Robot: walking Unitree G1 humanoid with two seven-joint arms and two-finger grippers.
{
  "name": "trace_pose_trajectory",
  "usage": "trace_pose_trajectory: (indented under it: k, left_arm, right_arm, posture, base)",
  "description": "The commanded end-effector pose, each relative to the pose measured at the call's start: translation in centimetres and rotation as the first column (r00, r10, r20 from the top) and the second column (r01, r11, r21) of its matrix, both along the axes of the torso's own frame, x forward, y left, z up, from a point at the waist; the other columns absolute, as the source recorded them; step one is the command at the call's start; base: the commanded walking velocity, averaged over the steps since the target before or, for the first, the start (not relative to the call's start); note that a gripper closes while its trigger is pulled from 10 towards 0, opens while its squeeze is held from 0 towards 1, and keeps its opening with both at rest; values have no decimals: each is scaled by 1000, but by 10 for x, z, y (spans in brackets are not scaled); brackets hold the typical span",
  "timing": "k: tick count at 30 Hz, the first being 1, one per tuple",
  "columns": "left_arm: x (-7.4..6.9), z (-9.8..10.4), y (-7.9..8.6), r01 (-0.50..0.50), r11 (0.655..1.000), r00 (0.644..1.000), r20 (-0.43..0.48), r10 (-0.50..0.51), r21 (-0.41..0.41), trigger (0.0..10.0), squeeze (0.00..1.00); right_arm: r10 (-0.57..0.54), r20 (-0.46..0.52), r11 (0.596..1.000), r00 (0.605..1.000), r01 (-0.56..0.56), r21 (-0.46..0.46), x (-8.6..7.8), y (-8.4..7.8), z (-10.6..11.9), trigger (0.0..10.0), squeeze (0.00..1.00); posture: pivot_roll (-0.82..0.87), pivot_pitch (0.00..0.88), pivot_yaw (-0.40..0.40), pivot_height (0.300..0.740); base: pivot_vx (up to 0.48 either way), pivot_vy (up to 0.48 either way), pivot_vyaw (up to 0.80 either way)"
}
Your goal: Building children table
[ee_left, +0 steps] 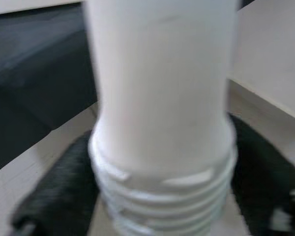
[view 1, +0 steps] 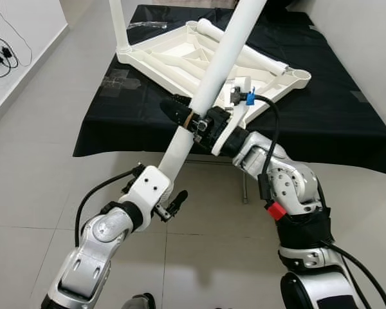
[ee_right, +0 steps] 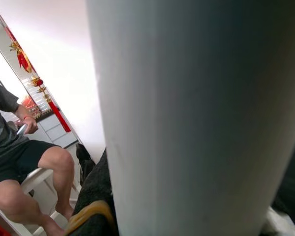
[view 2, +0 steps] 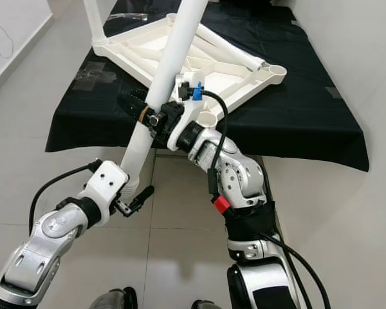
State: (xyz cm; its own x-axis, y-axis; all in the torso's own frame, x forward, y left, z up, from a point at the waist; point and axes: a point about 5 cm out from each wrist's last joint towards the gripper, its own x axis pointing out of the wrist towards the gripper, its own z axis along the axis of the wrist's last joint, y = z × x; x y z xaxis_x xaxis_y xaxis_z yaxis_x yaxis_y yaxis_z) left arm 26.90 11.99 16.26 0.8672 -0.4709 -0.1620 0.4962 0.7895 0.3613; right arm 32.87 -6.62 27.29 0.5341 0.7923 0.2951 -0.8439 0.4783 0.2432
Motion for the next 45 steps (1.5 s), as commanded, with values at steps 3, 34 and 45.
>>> trace_pose_trajectory:
  k: [3, 34, 45]
  left_arm:
    - [-1, -9, 5, -5, 1000, 1000, -22, 5, 7, 0, 0]
    - [-25, -1, -5, 204, 978, 978, -42, -206, -53, 10000, 0]
    - [-60, -11, -8, 360, 918, 900, -197, -389, -167, 10000, 0]
  right_arm:
    - [30, 42, 999, 999, -30, 11, -5, 3, 10, 10000, 0]
    - [112, 71, 993, 991, -115, 34, -10, -3, -8, 10000, 0]
    - [340, 124, 939, 932, -343, 8, -21, -4, -10, 10000, 0]
  posture:
    - [99, 146, -24, 740]
    - [111, 144, -16, 740]
    - [123, 158, -12, 740]
  base:
    - [0, 0, 0]
    - [0, 0, 0]
    - [0, 0, 0]
